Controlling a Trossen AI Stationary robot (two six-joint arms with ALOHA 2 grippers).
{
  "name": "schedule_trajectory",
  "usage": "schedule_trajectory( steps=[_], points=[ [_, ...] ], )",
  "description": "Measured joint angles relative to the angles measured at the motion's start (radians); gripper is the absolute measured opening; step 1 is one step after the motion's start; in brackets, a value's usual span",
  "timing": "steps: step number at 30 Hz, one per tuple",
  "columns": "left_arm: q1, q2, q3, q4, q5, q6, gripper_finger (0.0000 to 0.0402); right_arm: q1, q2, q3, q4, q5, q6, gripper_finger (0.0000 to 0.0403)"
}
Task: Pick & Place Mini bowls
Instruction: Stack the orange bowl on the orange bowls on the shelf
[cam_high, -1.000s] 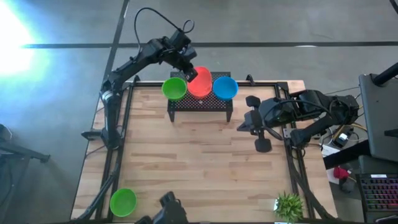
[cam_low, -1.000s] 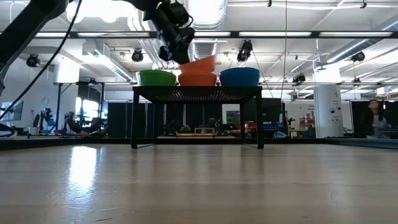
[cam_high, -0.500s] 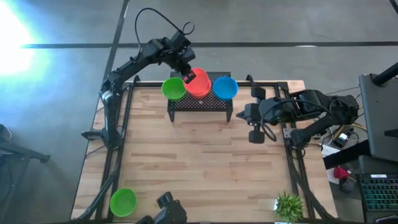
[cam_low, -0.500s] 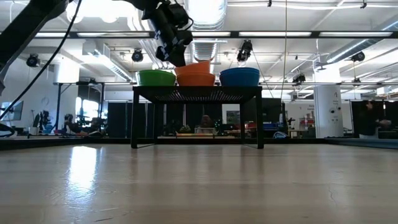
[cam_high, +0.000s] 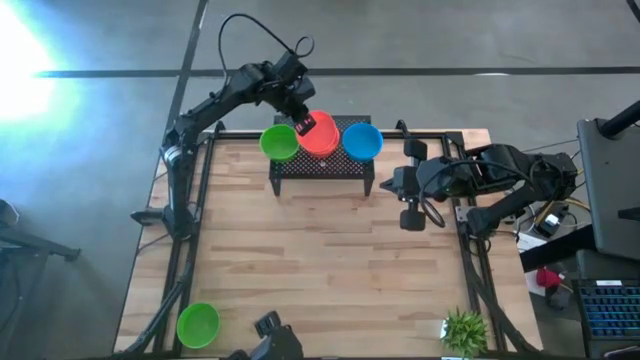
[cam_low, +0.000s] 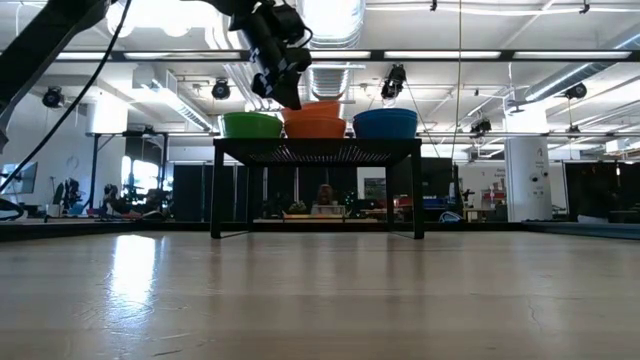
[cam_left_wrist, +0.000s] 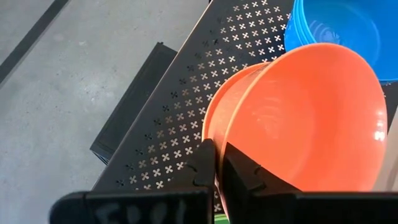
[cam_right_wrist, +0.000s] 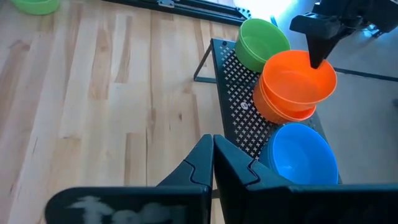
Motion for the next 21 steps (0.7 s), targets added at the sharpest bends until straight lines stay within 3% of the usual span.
schedule_trajectory(
  steps=[5, 13, 21],
  points=[
    [-0.005, 0.000, 0.000, 0.000, 0.000, -0.003, 0.0024, 0.000, 0.000, 0.000, 0.000, 0.000, 0.000, 0.0008],
    [-0.014, 0.000, 0.003, 0.000, -0.003, -0.001, 0.0073, 0.000, 0.000, 0.000, 0.000, 0.000, 0.000, 0.0008],
    [-0.014, -0.017, 0.062, 0.002, -0.059, 0.036, 0.0078, 0.000, 0.000, 0.000, -0.001, 0.000, 0.000, 0.0008]
  ],
)
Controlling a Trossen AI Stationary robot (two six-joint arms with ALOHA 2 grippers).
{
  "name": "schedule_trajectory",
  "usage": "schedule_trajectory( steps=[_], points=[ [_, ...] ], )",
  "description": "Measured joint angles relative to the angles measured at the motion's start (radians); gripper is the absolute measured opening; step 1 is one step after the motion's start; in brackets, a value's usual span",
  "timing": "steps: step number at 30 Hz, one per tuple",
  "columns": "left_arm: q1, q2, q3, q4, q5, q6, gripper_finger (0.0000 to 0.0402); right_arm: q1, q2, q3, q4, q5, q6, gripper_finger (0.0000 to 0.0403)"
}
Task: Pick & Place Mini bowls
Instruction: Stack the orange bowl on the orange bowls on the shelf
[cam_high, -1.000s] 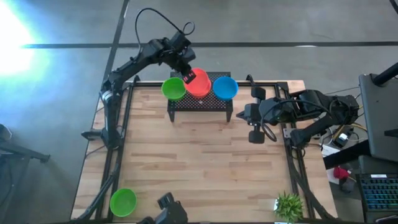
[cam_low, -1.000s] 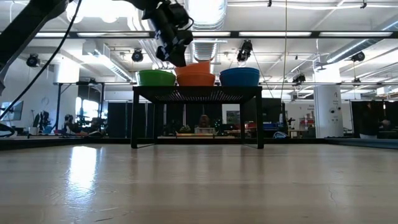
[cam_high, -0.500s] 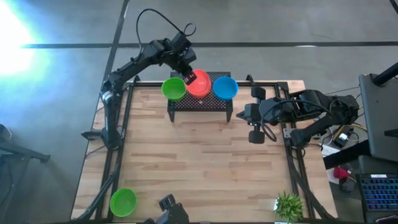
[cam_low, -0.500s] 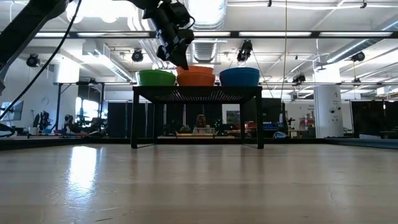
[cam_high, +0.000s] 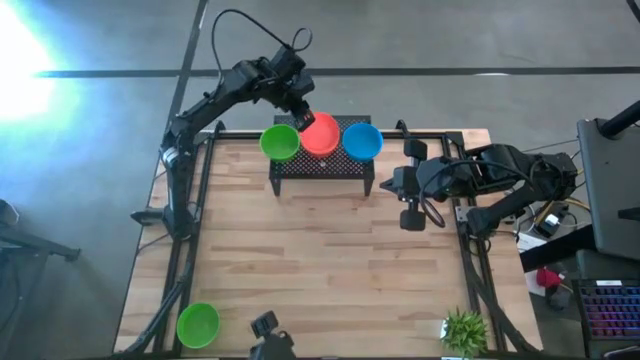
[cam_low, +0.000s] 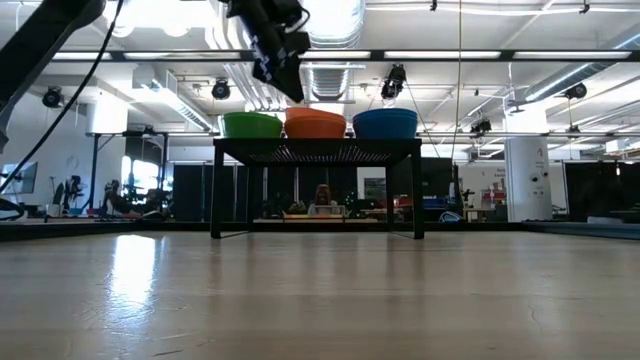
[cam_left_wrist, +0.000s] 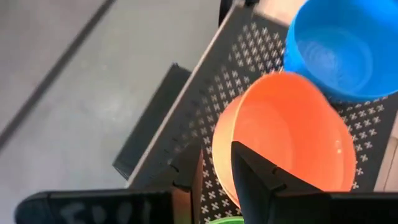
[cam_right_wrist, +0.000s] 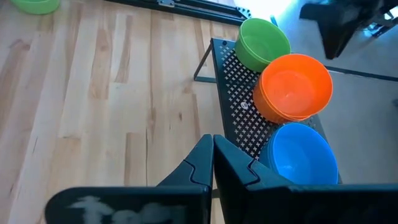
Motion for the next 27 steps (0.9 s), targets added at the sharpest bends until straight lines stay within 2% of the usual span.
schedule_trajectory(
  steps=[6, 12, 18, 27],
  points=[
    [-0.021, -0.015, 0.012, 0.035, -0.001, 0.087, 0.0074, 0.000, 0.000, 0.000, 0.000, 0.000, 0.000, 0.0008],
    [-0.038, -0.008, -0.001, 0.088, -0.008, 0.144, 0.0009, 0.000, 0.000, 0.000, 0.001, 0.000, 0.019, 0.0008],
    [-0.036, -0.005, -0.028, 0.130, -0.046, 0.147, 0.0001, 0.000, 0.000, 0.000, 0.000, 0.000, 0.002, 0.0008],
    [-0.035, -0.004, -0.148, 0.208, -0.054, 0.148, 0.0000, 0.000, 0.000, 0.000, -0.004, 0.000, -0.004, 0.0008]
  ],
)
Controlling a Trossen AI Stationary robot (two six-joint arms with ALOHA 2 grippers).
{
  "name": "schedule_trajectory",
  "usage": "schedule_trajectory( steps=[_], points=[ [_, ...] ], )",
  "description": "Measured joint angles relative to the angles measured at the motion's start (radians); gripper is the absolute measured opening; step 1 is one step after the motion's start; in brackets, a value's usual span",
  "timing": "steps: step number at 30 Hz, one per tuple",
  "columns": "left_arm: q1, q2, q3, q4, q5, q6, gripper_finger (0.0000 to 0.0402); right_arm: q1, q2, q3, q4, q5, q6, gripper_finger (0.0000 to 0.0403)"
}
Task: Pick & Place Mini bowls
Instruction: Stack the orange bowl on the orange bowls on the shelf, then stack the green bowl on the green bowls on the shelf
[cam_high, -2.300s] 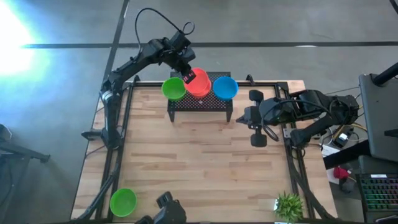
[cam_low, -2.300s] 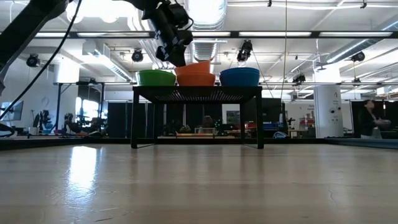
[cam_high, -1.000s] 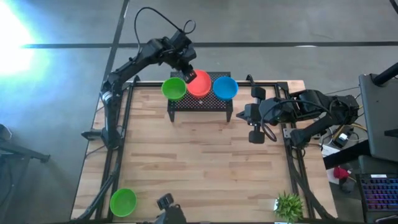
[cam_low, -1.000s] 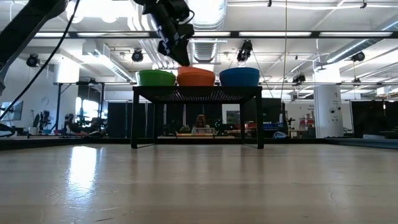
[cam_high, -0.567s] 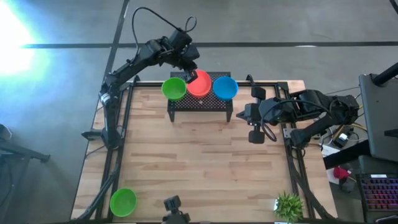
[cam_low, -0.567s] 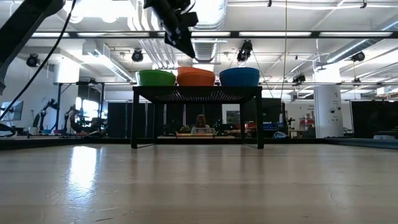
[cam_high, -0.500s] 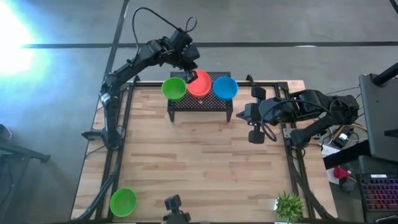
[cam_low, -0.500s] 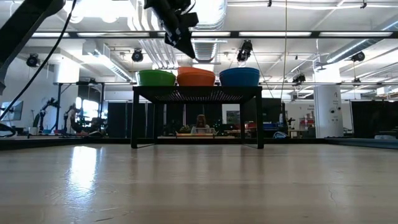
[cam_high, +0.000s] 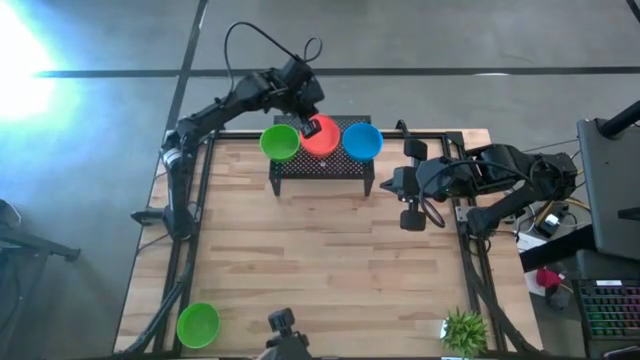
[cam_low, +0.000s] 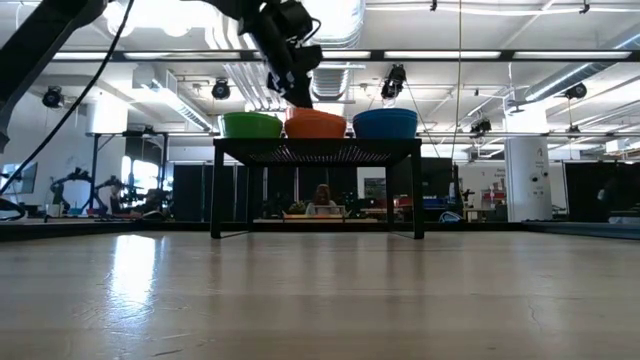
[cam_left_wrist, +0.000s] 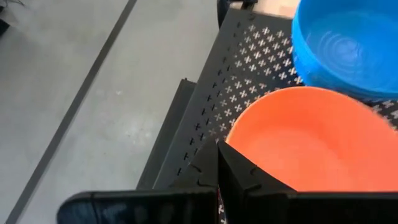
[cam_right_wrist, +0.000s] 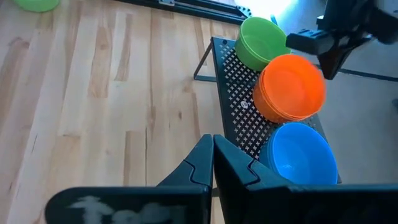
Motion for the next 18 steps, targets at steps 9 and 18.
schedule_trajectory(
  steps=[9, 18],
  points=[
    [-0.013, -0.039, 0.018, -0.059, -0.036, 0.003, 0.0000, 0.000, 0.000, 0.000, 0.000, 0.000, -0.003, 0.0008],
    [-0.172, -0.200, -0.088, -0.192, -0.099, -0.034, 0.0000, 0.000, 0.000, 0.000, 0.000, 0.000, -0.053, 0.0008]
  ],
)
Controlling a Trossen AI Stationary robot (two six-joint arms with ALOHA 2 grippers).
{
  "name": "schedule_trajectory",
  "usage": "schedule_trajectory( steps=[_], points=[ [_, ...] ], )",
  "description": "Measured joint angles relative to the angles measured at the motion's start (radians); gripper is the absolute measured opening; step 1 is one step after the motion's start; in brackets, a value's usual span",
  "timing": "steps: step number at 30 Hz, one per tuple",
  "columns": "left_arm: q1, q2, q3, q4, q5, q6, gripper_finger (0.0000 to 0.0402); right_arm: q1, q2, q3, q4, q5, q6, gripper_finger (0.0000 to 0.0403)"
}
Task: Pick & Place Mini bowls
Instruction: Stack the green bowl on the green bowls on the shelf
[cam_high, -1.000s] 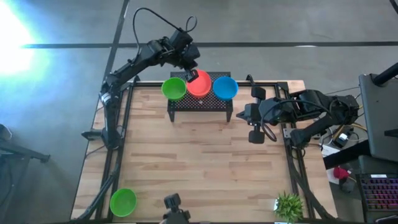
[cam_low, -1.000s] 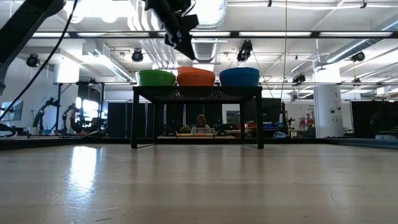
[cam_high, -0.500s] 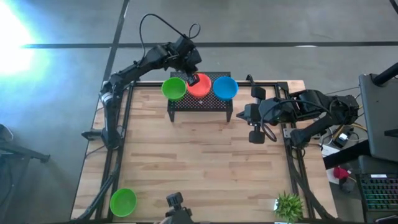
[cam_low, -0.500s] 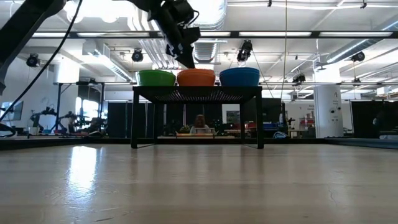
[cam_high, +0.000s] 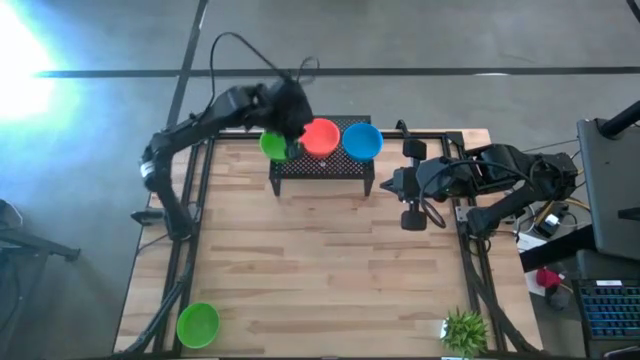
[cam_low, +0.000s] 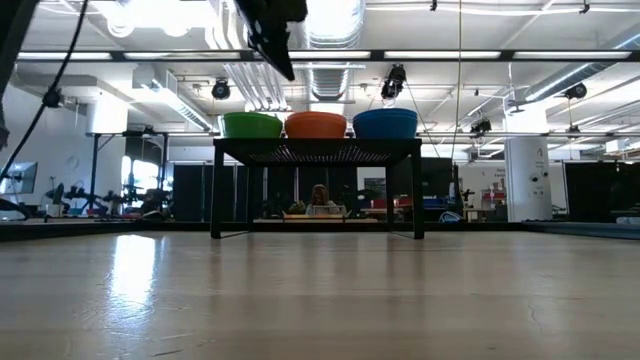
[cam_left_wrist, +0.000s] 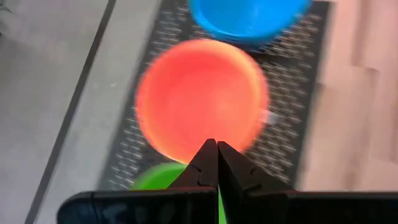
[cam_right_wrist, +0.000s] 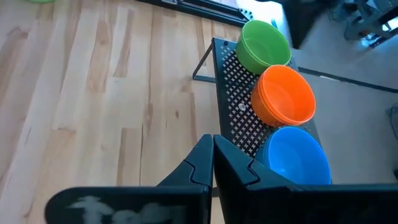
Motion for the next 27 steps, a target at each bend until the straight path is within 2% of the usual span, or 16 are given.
schedule_trajectory(
  steps=[7, 13, 16, 22, 27],
  points=[
    [-0.247, -0.225, -0.314, 0.071, -0.068, -0.190, 0.0000, 0.000, 0.000, 0.000, 0.002, 0.000, 0.010, 0.0008],
    [-0.503, -0.441, -0.568, 0.139, -0.086, -0.397, 0.0000, 0.001, 0.000, 0.000, 0.003, -0.008, 0.011, 0.0008],
    [-0.646, -0.529, -0.679, 0.147, -0.145, -0.529, 0.0000, 0.001, 0.001, 0.000, 0.003, -0.016, 0.010, 0.0008],
    [-0.935, -0.653, -0.842, 0.147, -0.303, -0.741, 0.0000, 0.001, 0.002, 0.000, 0.003, -0.027, 0.047, 0.0008],
    [-1.118, -0.672, -0.902, 0.146, -0.352, -0.860, 0.0000, 0.001, 0.002, 0.000, 0.003, -0.092, 0.053, 0.0008]
  ],
)
